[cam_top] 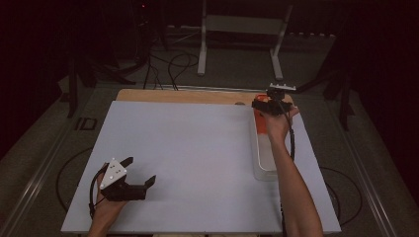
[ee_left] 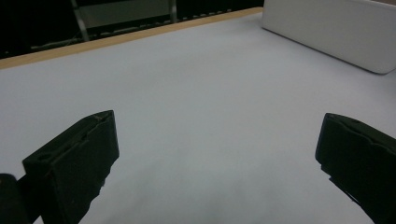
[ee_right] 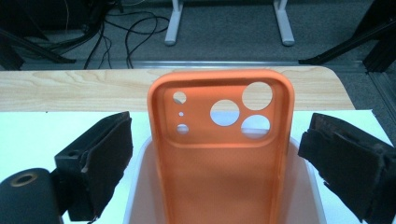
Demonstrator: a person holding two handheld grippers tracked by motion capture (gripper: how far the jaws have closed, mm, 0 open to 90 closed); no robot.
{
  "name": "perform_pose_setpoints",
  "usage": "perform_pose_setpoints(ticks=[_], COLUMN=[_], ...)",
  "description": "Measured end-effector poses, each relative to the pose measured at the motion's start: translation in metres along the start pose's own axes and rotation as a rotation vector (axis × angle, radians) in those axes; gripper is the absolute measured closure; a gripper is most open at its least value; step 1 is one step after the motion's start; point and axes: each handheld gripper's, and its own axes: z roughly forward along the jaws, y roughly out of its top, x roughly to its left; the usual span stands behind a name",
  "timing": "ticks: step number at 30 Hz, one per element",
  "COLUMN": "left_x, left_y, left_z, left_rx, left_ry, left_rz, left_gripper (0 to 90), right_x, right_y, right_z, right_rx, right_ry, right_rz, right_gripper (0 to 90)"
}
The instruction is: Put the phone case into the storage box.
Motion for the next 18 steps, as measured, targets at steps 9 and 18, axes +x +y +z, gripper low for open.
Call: perform_pose_setpoints(ticks=[9,18], left_x=[0.000,0.000], left_y=[0.000,0.000], left_z=[-0.001,-0.001], left_rx=[-0.002,-0.003], left_ry=[0.000,0.000], left_rz=[0.001,0.001], left_gripper=[0.3,0.3], right_x=[0.001,0.002], right_y=[0.000,0.001], right_z=[-0.005,-0.012], right_rx=[-0.001,-0.001], right_ry=[0.026,0.060], right_rz=[-0.020,-0.064], right_gripper=[8.0,8.3])
